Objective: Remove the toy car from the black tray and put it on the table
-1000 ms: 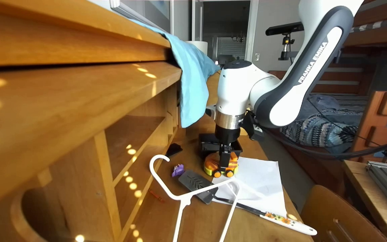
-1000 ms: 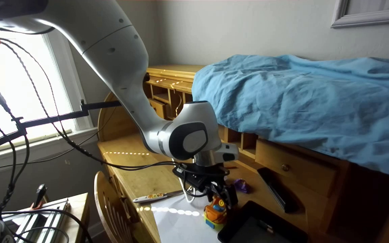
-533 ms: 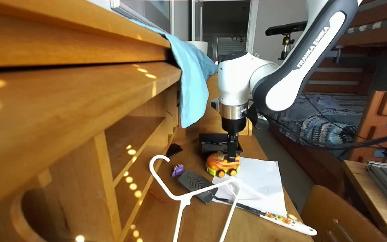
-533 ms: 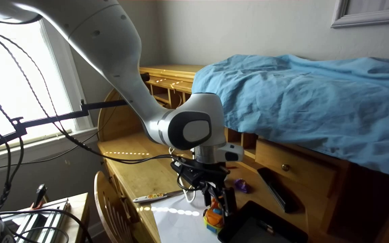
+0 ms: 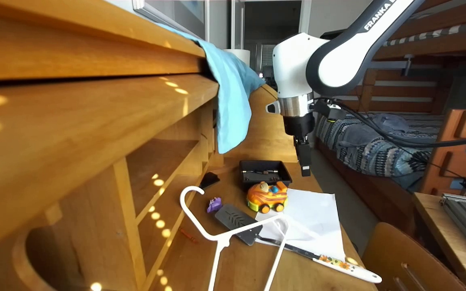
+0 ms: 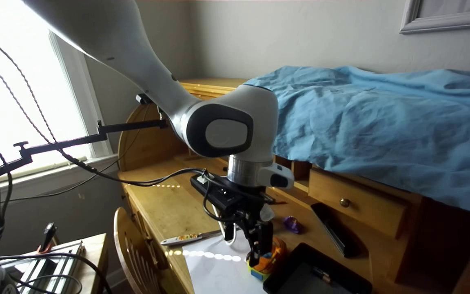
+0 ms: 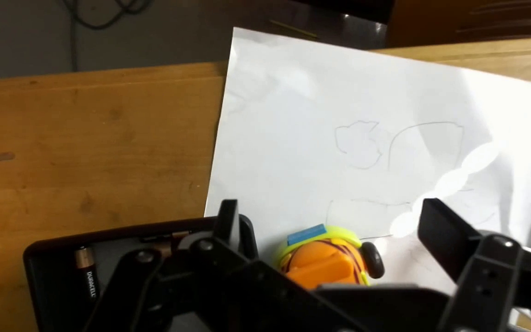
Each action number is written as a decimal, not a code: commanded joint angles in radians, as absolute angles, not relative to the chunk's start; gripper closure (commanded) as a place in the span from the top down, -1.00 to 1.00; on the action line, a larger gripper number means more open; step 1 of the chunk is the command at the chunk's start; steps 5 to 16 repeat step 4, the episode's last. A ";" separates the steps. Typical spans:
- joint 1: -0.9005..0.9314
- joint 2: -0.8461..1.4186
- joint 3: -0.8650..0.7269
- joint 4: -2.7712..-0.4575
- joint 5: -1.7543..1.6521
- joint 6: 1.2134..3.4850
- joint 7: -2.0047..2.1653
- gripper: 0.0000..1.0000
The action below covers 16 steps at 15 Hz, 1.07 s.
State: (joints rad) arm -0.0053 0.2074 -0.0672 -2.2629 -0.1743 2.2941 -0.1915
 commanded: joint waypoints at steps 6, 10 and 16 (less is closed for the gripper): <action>-0.067 0.170 -0.053 -2.283 -0.043 2.276 -0.267 1.00; -0.067 0.170 -0.053 -2.283 -0.043 2.276 -0.267 1.00; -0.067 0.170 -0.053 -2.283 -0.043 2.276 -0.267 1.00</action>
